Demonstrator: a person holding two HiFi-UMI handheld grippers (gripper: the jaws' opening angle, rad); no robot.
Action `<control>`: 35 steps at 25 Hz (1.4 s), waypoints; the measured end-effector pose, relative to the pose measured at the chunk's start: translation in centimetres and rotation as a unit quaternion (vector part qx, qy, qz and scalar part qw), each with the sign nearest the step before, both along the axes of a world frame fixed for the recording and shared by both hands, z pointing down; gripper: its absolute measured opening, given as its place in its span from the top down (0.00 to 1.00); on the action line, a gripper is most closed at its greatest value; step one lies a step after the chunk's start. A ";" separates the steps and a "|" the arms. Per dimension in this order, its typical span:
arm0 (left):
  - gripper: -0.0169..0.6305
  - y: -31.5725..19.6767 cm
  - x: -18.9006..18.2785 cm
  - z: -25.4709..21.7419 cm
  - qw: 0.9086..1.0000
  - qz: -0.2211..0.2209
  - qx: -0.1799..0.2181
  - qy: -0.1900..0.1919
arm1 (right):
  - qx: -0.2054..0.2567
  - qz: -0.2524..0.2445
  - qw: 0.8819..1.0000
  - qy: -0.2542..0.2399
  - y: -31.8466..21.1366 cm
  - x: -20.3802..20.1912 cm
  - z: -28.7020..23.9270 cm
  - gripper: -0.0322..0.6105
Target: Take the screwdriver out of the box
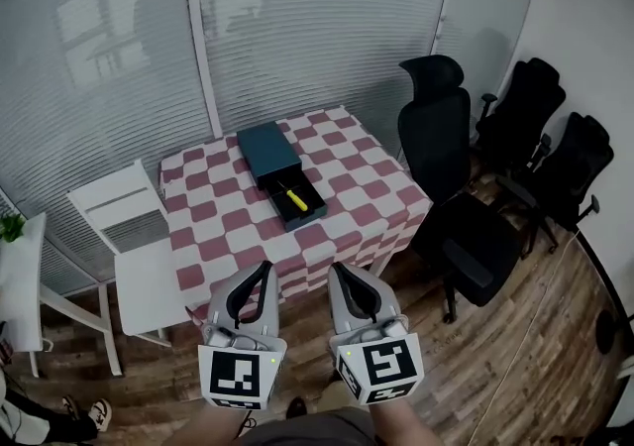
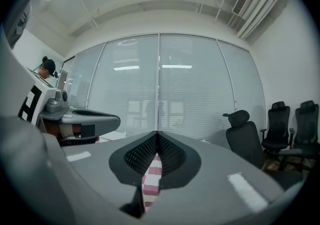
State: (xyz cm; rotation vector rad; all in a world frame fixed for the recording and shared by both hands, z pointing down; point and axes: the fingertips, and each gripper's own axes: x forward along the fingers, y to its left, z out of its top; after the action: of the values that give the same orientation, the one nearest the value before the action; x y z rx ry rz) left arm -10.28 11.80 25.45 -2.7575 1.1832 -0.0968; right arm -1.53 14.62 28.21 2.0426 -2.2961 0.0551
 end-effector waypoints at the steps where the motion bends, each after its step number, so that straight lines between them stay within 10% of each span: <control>1: 0.97 -0.6 0.5 0.4 1.000 -0.002 -0.003 -0.004 | -0.001 -0.001 1.000 0.000 -0.7 0.6 0.2 0.91; 23: 0.97 -14.5 8.7 -0.1 0.991 -0.132 -0.002 -0.028 | -0.024 -0.130 0.991 -0.020 -17.7 9.3 1.1 0.91; 35: 0.97 -16.8 6.9 -1.8 0.980 -0.196 0.023 -0.031 | -0.013 -0.189 0.982 -0.020 -22.1 7.6 0.1 0.91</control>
State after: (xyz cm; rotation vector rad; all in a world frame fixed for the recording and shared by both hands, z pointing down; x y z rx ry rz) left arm -3.38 -4.97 23.60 -2.4263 1.6695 -0.1903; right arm 6.03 -7.46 28.27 1.5730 -2.6476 0.1062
